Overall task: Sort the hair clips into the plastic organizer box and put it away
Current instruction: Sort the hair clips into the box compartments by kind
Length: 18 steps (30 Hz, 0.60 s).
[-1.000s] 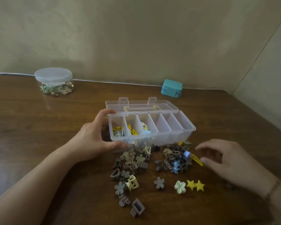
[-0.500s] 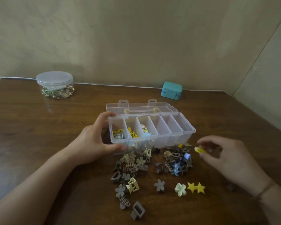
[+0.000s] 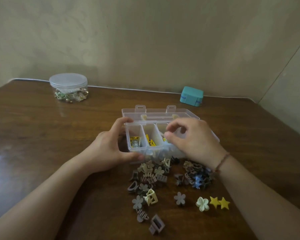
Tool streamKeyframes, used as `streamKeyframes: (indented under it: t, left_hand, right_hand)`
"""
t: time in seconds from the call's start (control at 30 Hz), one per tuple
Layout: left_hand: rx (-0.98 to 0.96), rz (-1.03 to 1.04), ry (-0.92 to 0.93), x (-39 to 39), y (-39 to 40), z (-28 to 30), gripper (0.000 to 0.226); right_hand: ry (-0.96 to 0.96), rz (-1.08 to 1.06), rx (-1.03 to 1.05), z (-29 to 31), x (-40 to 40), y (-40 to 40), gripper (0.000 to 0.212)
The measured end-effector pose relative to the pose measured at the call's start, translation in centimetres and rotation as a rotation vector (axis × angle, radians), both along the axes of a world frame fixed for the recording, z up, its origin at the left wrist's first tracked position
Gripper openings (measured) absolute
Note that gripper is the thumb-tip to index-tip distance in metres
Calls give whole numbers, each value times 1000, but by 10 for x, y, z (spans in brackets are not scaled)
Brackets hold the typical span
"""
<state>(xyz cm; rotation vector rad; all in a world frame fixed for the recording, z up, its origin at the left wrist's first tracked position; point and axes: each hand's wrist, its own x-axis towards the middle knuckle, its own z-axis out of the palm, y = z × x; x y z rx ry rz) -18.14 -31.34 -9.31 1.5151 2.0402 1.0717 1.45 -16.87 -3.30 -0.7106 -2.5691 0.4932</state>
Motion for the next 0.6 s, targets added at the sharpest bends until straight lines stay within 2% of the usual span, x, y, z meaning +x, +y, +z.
streamKeyframes:
  t: [0.17,0.23,0.37,0.6]
  left_hand:
    - [-4,3,-6,1,1,0,99]
    - [-6,1,-10,2,1,1,99]
    - [-3,0,-12,3,1,1,99]
    - [-1,0,-25,2,1,0,101]
  right_hand:
    - [110,14,38,24,46,12,8]
    - [43,55,23,22,66,14,13]
    - [-229,122,48,-5,93,15,19]
    - [-259,156,83,-34,111,24,19]
